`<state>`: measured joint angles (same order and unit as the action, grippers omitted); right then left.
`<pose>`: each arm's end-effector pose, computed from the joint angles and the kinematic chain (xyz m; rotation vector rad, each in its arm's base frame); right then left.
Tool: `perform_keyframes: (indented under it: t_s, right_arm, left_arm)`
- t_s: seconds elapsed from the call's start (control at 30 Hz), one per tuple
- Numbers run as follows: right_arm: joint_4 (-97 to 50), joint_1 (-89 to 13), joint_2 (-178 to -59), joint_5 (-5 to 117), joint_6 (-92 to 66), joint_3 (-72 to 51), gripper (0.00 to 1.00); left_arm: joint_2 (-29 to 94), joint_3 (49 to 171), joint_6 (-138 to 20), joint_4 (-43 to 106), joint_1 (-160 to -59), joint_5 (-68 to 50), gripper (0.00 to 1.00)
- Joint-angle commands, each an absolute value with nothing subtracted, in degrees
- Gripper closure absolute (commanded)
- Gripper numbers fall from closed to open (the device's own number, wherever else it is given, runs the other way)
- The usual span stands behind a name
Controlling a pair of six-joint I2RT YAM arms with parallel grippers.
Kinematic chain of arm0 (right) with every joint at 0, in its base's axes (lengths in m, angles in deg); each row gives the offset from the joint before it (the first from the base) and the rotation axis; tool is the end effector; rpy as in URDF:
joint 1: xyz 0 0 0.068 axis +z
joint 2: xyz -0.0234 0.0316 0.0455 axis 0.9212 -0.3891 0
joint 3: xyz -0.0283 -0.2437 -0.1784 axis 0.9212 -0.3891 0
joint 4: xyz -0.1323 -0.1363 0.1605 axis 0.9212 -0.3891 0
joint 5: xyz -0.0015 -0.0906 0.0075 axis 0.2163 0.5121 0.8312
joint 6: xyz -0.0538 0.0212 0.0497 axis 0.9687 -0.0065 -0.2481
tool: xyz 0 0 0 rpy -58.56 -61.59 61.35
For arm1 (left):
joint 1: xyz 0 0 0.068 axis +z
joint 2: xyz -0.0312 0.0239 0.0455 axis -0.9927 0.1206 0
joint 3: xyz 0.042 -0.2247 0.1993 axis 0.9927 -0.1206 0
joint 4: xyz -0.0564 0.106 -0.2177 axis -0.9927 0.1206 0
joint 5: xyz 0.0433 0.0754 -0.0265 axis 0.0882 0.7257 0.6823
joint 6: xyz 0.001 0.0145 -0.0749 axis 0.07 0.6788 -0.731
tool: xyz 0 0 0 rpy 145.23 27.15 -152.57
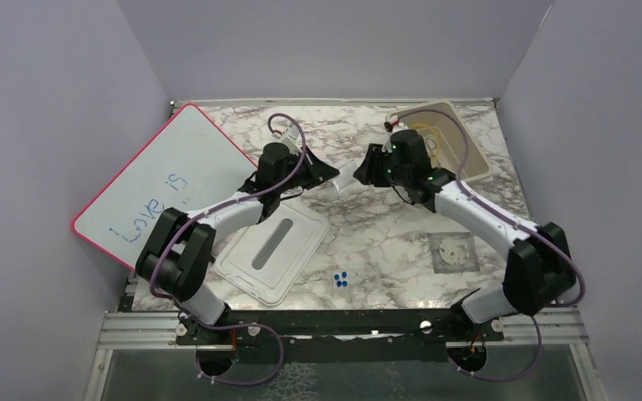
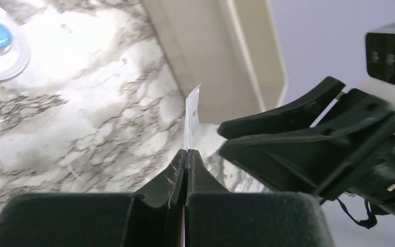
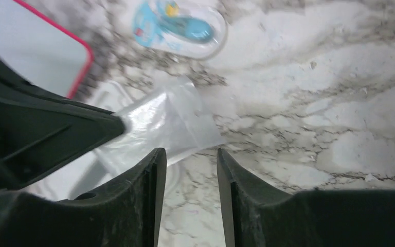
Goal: Organize the chemistry lab equipment
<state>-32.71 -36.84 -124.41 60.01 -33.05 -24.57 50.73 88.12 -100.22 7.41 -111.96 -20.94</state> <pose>0.3030 0.1814 0.2819 -0.1012 2.2571 0.6175 0.3179 -0.2010 0.2558 -0.1625 2.0611 -1.2697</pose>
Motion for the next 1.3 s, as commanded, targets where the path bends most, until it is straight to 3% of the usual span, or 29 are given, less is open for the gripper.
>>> perform_keyframes:
  t_s: [0.0,0.17,0.57,0.73,1.1,1.17,1.27]
  right_arm:
    - [-27.6,-36.8,-115.2,57.6,-40.7,-28.2,0.52]
    - [-15.1,-36.8,-104.6,53.9,-52.2,-37.2,0.36]
    - [2.6,-36.7,-103.2,47.6,-66.8,-40.6,0.36]
    - [11.4,-36.7,-104.3,45.8,-69.1,-40.3,0.50]
    - [13.0,-36.8,-107.1,47.2,-67.7,-38.7,0.94]
    - [11.6,-36.8,-106.9,48.0,-66.2,-38.4,0.99]
    - [6.9,-36.8,-105.4,50.5,-61.3,-37.6,0.99]
  left_arm:
    - [44.8,89.0,-103.0,7.1,-111.4,-25.6,1.00]
    - [39.8,90.5,-108.5,7.8,-111.2,-23.5,1.00]
    - [34.3,95.3,-120.2,7.7,-111.2,-23.3,1.00]
    - [32.6,94.7,-121.8,7.7,-111.2,-23.3,1.00]
    - [31.2,93.0,-120.5,7.8,-111.0,-23.0,0.99]
    - [30.6,92.1,-119.5,7.8,-110.6,-22.8,0.81]
    - [29.1,90.5,-116.9,8.4,-109.3,-22.5,0.44]
